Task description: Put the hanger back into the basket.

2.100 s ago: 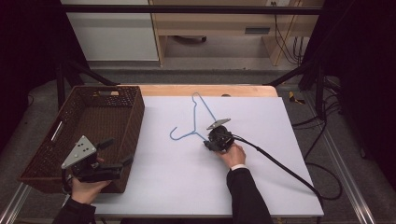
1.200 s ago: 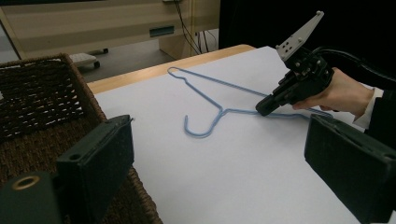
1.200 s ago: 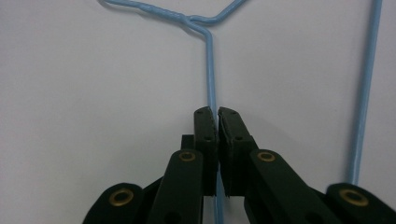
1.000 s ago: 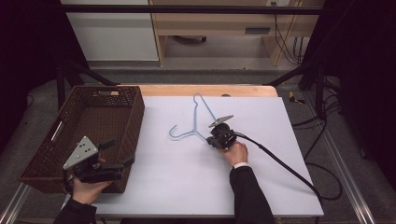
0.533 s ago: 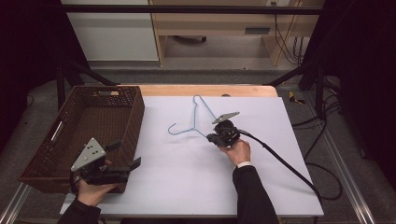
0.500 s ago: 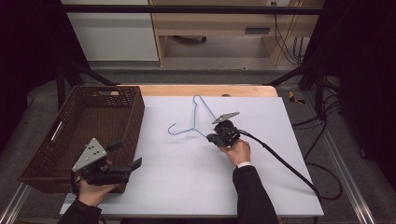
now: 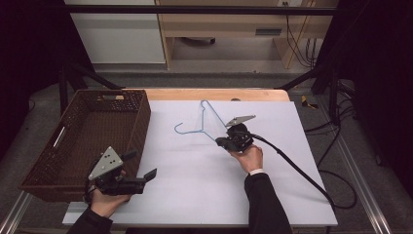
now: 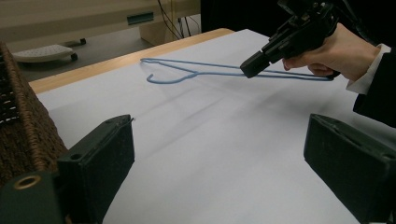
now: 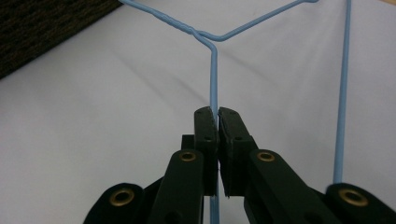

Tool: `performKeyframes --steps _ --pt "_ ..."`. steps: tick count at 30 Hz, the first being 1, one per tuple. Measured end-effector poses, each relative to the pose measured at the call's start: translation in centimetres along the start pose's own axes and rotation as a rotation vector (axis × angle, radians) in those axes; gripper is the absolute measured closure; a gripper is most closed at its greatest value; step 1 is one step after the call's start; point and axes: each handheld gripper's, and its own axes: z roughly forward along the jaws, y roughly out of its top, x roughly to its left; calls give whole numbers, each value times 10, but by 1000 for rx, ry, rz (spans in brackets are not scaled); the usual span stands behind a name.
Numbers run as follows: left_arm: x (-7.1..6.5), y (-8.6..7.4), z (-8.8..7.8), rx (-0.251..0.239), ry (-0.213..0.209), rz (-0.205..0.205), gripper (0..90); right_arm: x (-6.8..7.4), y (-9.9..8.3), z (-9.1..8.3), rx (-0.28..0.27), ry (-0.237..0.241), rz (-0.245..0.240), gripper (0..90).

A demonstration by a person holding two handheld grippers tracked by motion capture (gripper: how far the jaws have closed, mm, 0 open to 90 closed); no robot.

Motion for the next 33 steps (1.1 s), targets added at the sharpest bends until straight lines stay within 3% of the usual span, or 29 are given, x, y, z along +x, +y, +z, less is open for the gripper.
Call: performKeyframes --steps 8,20,27,33 --pt "-8 2 18 23 -20 -5 84 -3 -2 -9 -26 22 15 875" --pt "-11 14 59 10 -76 -102 99 -3 -2 -23 -47 32 23 875" --pt "-14 16 85 19 -88 -110 117 -5 -6 -29 -70 39 25 875" --pt "-10 17 107 3 -96 -157 132 -4 -6 -31 -69 39 21 875"
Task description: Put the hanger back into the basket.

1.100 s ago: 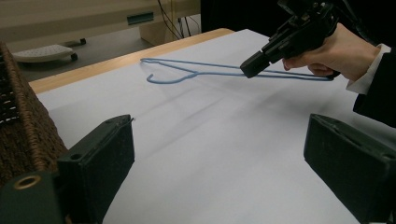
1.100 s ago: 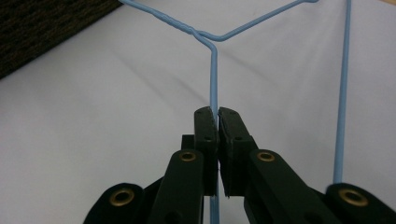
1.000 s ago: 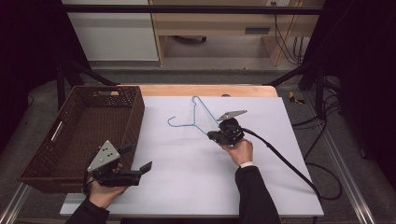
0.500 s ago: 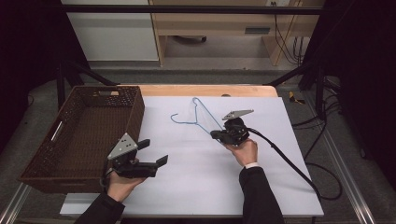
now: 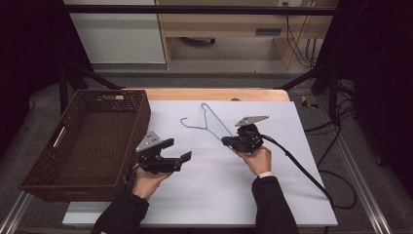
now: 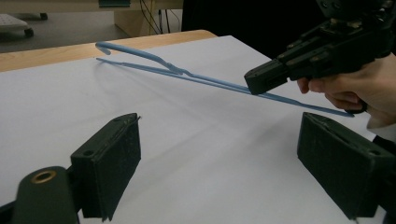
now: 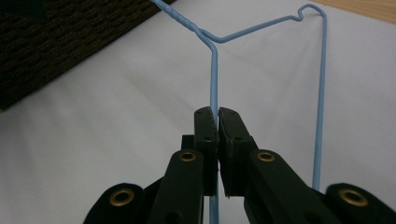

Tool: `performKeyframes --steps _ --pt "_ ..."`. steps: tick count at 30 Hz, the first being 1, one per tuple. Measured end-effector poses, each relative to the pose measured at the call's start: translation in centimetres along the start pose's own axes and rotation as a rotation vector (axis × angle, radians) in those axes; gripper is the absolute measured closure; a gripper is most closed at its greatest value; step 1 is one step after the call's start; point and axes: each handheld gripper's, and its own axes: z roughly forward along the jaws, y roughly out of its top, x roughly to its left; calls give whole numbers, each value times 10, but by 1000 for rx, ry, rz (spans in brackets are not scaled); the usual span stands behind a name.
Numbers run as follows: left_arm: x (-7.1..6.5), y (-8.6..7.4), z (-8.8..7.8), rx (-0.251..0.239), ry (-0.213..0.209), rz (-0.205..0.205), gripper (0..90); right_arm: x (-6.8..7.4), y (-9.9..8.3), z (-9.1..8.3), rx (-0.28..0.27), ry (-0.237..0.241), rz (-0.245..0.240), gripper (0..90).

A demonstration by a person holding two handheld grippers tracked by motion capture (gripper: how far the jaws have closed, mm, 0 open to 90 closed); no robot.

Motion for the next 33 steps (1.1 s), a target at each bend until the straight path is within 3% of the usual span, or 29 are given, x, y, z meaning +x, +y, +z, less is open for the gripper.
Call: performKeyframes --steps 2,7,11,22,30,33 --pt "2 1 6 -3 -5 -10 142 1 0 -1 -3 1 4 875" --pt "7 5 22 -4 4 18 180 3 -1 -2 -1 6 -9 875" --pt "13 6 33 -14 -9 0 224 4 -2 -2 0 8 -4 875" --pt "22 11 64 18 -8 15 300 7 -4 -2 -2 15 -14 874" --pt "26 9 74 10 -53 15 485 6 -7 -6 -9 22 -22 874" --pt "24 10 76 9 -47 28 571 5 -9 -7 -5 25 -24 874"
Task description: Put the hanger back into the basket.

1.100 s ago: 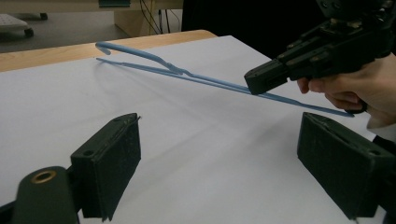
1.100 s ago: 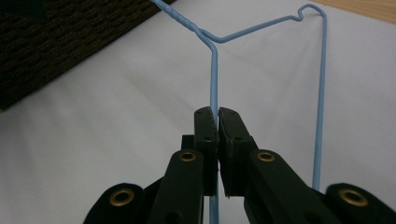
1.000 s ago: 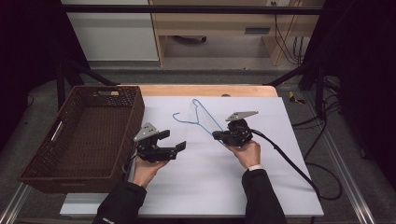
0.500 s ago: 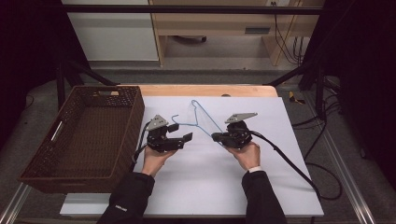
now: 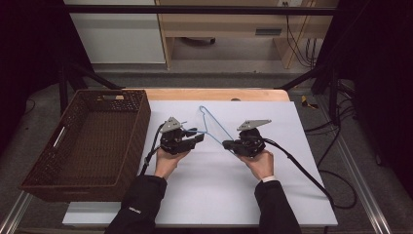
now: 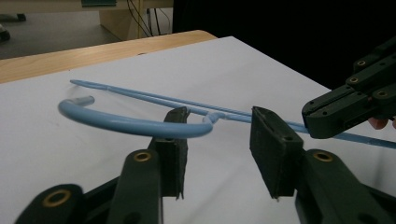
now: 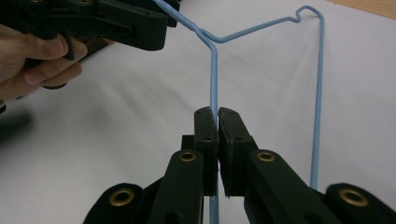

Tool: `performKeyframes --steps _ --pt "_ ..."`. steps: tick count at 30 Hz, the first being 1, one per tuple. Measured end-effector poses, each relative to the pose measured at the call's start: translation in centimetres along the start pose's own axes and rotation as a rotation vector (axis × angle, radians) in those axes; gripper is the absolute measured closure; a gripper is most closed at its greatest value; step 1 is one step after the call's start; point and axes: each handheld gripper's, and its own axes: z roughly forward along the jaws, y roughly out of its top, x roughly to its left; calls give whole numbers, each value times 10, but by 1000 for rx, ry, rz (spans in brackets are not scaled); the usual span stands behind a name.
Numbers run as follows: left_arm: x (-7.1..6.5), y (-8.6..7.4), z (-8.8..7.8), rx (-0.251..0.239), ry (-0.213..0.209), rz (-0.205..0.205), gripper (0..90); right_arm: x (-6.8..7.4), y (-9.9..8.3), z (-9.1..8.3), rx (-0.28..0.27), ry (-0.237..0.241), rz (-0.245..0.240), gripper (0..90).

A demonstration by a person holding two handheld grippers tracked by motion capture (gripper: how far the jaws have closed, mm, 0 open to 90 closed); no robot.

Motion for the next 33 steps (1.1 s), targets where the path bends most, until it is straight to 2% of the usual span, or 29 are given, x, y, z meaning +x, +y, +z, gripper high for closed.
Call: performKeyframes --steps 2,11,16,23,25,26,28,32,33 --pt "0 1 1 1 -1 2 593 0 -1 0 0 2 2 874" --pt "1 1 2 -7 -3 5 822 0 -4 0 9 8 -3 874" --pt "-2 3 -1 -29 -11 10 845 2 -6 2 8 10 2 873" --pt "-13 6 -2 -34 33 69 853 5 -8 6 23 12 -7 869" --pt "-15 7 -2 -30 43 83 854 5 -9 7 23 5 -26 861" --pt "-16 7 -2 -26 50 95 853 6 -9 6 25 0 -28 843" --pt "-19 7 -1 -18 65 105 853 8 -8 4 16 -12 -26 730" --pt "-21 7 0 -15 68 104 853 11 -5 4 -3 -45 -56 632" --pt "-21 7 0 -17 68 106 853 13 -5 5 8 -64 -55 633"
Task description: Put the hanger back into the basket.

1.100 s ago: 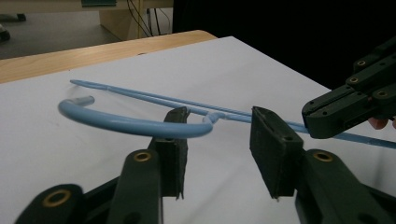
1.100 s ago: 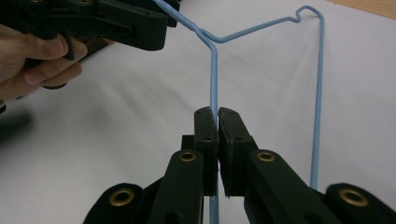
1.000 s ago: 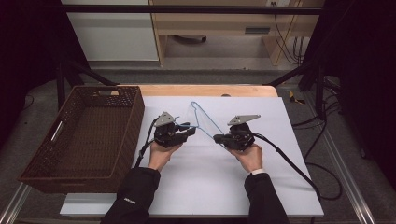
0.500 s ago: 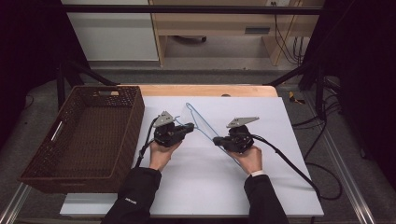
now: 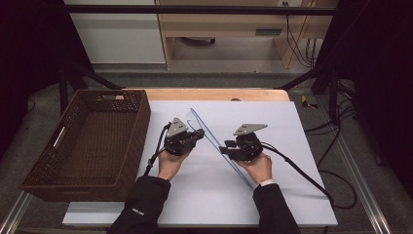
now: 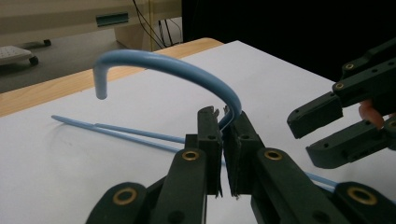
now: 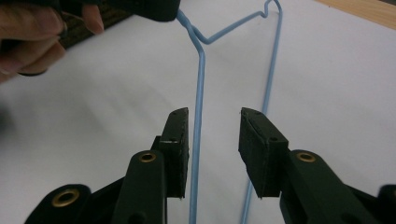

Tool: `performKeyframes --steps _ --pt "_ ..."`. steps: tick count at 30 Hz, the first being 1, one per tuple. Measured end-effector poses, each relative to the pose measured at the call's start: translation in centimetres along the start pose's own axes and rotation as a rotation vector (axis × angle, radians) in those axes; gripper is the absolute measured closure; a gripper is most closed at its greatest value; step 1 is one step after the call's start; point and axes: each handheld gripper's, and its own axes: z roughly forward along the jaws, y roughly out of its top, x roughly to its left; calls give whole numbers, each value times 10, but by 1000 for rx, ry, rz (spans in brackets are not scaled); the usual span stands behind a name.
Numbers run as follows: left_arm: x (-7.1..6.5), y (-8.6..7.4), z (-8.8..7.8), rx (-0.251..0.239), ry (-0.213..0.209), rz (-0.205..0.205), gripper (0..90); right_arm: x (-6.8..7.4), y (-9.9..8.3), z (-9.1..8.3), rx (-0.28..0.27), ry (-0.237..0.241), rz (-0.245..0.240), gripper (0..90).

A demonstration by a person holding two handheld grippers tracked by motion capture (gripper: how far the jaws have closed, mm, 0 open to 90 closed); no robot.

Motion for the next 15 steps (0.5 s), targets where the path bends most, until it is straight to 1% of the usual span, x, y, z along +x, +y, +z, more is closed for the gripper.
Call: performKeyframes --steps 1,2,3,4,5,6,7,8,10,13,14,15 --pt "0 0 0 1 2 4 853 1 0 2 13 -12 -12 629" --pt "-1 1 0 3 1 3 853 5 1 7 32 -34 -30 621" --pt "-1 1 1 0 1 6 853 5 1 7 32 -34 -30 621" --pt "-2 1 1 0 1 6 853 7 1 10 46 -49 -34 622" --pt "-2 1 1 0 2 5 853 9 1 13 54 -57 -56 628" --pt "-2 1 1 2 3 4 853 10 2 15 53 -59 -60 641" --pt "-3 1 1 0 3 2 853 11 2 17 60 -69 -53 664" --pt "-3 1 1 1 4 2 853 11 2 19 76 -81 -56 677" --pt "-4 1 1 2 5 3 853 13 2 23 96 -89 -73 722" --pt "-5 1 1 7 6 4 852 16 1 26 106 -77 -77 827" --pt "-4 1 1 7 6 4 852 16 2 27 107 -65 -75 851" --pt "-5 1 1 8 6 7 852 17 2 27 105 -73 -72 859"
